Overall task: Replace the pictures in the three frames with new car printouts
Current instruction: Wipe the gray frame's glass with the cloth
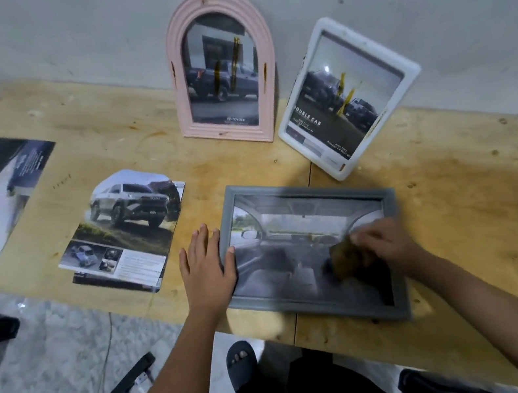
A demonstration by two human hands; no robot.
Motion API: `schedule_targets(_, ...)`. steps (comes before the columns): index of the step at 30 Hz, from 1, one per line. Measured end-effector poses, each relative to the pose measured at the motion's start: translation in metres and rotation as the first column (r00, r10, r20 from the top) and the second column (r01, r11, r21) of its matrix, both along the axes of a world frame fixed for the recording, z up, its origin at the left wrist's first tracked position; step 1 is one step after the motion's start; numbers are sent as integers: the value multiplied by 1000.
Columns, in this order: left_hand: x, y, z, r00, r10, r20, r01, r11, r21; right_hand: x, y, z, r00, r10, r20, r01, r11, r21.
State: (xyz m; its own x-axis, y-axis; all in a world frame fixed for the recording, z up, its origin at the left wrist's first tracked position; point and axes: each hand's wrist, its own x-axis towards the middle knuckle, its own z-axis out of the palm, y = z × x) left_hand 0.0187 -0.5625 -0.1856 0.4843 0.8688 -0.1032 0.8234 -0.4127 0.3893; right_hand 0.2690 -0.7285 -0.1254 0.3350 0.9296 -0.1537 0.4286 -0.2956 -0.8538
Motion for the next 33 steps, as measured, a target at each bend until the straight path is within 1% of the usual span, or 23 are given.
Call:
schedule_targets(1, 0, 0, 0, 1000, 2, -11, -2, 1000, 2, 8, 2, 5, 985, -171, 11, 170, 981, 97)
schedule_targets(2, 1, 0, 0, 1000, 3, -22, -3, 1000, 4, 13, 5, 9, 947, -311, 81, 290, 935, 204)
schedule_targets(3, 1, 0, 1, 1000, 1, -31, -1, 1000, 5, 14, 8, 11, 900, -400, 175, 343, 896, 283)
schedule_targets(4, 2, 0, 1, 999, -2, -35, 2, 1000, 4, 9, 13, 11, 863, -435, 258, 359, 886, 294)
schedule_targets(6, 3, 0, 1, 999, -2, -41, 2, 1000, 4, -18, 28, -1, 839, -391, 378, 366, 920, 139)
schedule_targets(8, 3, 0, 1, 999, 7, -47, -6, 1000, 10, -60, 37, -26, 868, -257, 425, 315, 946, -71)
schedule_targets(10, 3, -1, 0, 999, 10, -53, -9, 1000, 12, -101, 35, -40, 883, -148, 445, 217, 970, -107)
schedule_targets(12, 3, -1, -1, 999, -1, -51, 1, 1000, 8, -124, 20, -42, 878, -76, 473, 119, 991, -61)
schedule_targets(14, 3, 0, -2, 999, -10, -33, 10, 1000, 21, -125, 6, -26, 900, -34, 434, 84, 992, -96)
schedule_targets(15, 2, 0, -3, 1000, -11, -20, 12, 1000, 29, -118, 2, -19, 932, -43, 360, 98, 986, -137)
schedule_targets(16, 2, 0, -3, 1000, -13, -6, 14, 999, 31, -108, 1, -15, 971, -115, 210, 150, 976, -156)
schedule_targets(17, 1, 0, -3, 1000, -17, 5, 17, 1000, 25, -97, 2, -9, 958, -286, -27, 278, 946, -167)
schedule_targets(18, 0, 1, -3, 1000, -22, 12, 22, 1000, 20, -85, 3, 1, 831, -513, -215, 482, 857, -185)
schedule_targets(19, -1, 2, -4, 1000, -25, 10, 24, 999, 22, -76, 3, 13, 630, -689, -360, 667, 716, -204)
schedule_targets(20, -1, 3, -4, 1000, -23, 2, 23, 999, 26, -72, 4, 22, 417, -781, -465, 804, 555, -211)
schedule_targets(21, 0, 4, -4, 1000, -21, -3, 21, 999, 26, -71, 6, 29, 272, -825, -495, 895, 406, -185)
schedule_targets(22, 0, 3, -3, 1000, -29, -8, 29, 999, 16, -73, 10, 34, 244, -871, -426, 938, 323, -122)
schedule_targets(23, 0, 4, -3, 999, -49, -13, 49, 999, 2, -77, 17, 32, 284, -906, -314, 949, 313, -45)
schedule_targets(24, 0, 4, -4, 997, -70, -17, 70, 998, -7, -85, 29, 28, 353, -920, -173, 934, 357, 11)
schedule_targets(26, 1, 7, -6, 996, -90, -22, 90, 996, -16, -103, 61, 2, 541, -837, 82, 841, 541, -26)
schedule_targets(28, 2, 7, -10, 993, -112, -24, 113, 994, 4, -123, 94, -32, 741, -583, 334, 654, 740, -159)
schedule_targets(30, 1, 6, -12, 990, -142, -21, 143, 989, 26, -136, 111, -49, 835, -352, 423, 471, 855, -219)
schedule_targets(33, 0, 6, -14, 992, -129, 8, 129, 992, 16, -136, 92, -38, 923, -195, 332, 271, 941, -202)
